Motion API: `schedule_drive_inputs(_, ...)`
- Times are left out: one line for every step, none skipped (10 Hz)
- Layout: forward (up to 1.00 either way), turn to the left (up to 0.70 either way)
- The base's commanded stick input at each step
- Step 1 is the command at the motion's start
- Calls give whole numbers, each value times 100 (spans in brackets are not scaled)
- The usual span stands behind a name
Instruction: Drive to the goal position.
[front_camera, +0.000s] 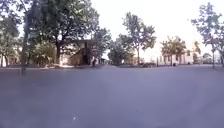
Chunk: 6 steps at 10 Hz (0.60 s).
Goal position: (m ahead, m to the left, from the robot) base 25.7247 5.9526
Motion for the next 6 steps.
schedule_drive_inputs(50, 0)
schedule_drive_inputs(50, 0)
schedule_drive_inputs(50, 0)
schedule_drive_inputs(50, 0)
schedule_drive_inputs(50, 0)
schedule_drive_inputs(50, 0)
